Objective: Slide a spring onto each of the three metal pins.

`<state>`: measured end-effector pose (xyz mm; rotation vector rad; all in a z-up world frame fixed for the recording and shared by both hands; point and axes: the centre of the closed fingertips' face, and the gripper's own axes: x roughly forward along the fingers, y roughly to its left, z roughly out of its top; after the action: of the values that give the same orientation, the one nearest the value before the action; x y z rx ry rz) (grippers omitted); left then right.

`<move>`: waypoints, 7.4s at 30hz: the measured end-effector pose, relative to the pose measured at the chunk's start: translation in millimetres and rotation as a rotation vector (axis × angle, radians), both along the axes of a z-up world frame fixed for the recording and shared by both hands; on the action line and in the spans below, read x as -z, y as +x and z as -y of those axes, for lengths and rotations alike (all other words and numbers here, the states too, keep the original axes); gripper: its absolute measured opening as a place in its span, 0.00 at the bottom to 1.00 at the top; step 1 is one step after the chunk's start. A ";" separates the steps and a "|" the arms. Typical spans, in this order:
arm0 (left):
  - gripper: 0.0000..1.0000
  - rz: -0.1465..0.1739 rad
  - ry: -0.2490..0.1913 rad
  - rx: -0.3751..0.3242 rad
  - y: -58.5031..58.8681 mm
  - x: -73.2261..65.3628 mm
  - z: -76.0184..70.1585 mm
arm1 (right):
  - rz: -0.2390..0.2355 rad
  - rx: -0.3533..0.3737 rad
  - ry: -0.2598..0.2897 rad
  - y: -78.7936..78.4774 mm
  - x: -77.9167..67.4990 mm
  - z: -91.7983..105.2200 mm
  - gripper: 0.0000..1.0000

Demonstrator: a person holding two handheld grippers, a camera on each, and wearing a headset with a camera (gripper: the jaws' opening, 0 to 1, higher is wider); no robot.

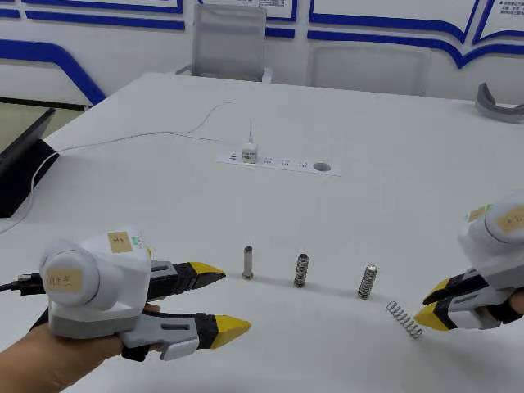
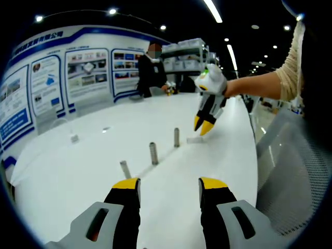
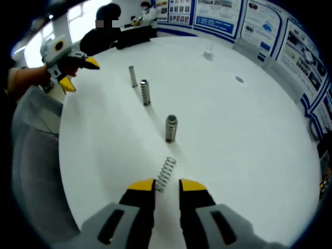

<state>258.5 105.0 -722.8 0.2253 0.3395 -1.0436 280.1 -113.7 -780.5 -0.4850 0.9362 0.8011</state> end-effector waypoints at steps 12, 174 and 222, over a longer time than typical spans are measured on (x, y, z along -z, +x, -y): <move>0.46 -0.003 -0.002 -0.003 -0.8 1.2 -0.8 | -0.028 0.082 -0.044 0.1 21.5 3.1 0.18; 0.11 0.065 0.039 0.178 -19.3 -9.0 34.8 | 0.137 -0.776 -0.008 -52.0 -95.3 -216.8 0.12; 0.43 -0.005 -0.033 0.001 -10.1 0.8 -4.0 | 0.175 -0.657 -0.135 54.6 -95.5 -217.7 0.12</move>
<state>248.4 109.0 -723.6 0.1935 0.3265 -1.0499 334.7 103.9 -685.0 -0.9927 0.6677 1.2647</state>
